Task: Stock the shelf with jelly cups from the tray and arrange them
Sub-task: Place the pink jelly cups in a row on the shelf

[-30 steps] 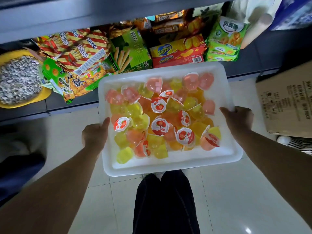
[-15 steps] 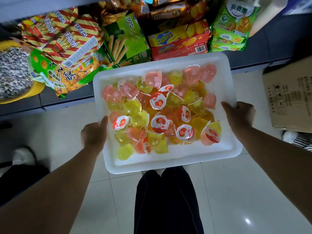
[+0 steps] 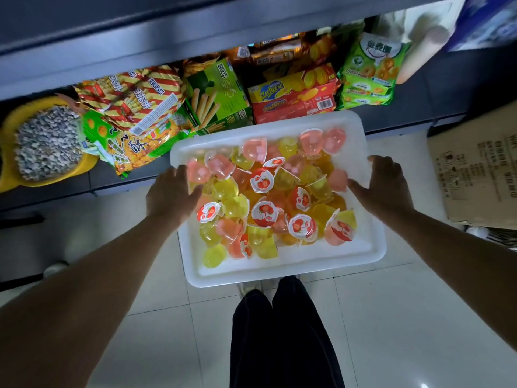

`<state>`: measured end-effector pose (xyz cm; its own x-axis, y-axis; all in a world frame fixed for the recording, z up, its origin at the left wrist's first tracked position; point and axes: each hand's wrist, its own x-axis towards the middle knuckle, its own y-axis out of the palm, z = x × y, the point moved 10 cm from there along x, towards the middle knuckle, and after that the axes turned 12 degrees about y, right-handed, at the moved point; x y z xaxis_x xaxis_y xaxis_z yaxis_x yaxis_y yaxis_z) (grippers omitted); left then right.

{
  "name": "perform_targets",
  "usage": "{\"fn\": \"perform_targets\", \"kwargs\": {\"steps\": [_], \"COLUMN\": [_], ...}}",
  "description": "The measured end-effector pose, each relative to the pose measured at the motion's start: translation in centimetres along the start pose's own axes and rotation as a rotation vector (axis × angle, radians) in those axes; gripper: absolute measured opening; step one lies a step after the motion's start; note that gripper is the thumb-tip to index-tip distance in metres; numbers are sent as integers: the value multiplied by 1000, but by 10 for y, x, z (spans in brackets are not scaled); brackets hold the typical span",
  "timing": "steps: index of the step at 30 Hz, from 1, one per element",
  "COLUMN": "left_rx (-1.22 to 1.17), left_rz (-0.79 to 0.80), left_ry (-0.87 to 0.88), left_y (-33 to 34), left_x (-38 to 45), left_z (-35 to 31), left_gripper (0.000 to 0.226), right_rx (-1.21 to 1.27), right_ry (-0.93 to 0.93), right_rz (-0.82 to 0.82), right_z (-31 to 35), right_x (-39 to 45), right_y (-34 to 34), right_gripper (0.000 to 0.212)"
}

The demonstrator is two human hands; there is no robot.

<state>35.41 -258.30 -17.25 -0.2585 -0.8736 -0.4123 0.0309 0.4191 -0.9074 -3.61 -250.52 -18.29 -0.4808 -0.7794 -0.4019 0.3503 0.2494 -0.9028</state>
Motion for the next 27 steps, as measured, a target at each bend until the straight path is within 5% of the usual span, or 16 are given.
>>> {"fn": "perform_targets", "kwargs": {"steps": [6, 12, 17, 27], "left_rx": [-72, -196, -186, -159], "left_rz": [-8, -74, -185, -149], "left_ry": [284, 226, 215, 311], "left_y": [-1, 21, 15, 18], "left_x": [37, 67, 79, 93], "left_z": [-85, -113, -109, -107], "left_gripper": [56, 57, 53, 54], "right_rx": [43, 105, 120, 6], "right_ry": [-214, -327, -290, -312], "right_rz": [124, 301, 286, 268], "right_z": [50, 62, 62, 67], "right_x": [-43, -94, -94, -89], "right_y": [20, 86, 101, 115], "right_gripper": [64, 85, 85, 74]}}
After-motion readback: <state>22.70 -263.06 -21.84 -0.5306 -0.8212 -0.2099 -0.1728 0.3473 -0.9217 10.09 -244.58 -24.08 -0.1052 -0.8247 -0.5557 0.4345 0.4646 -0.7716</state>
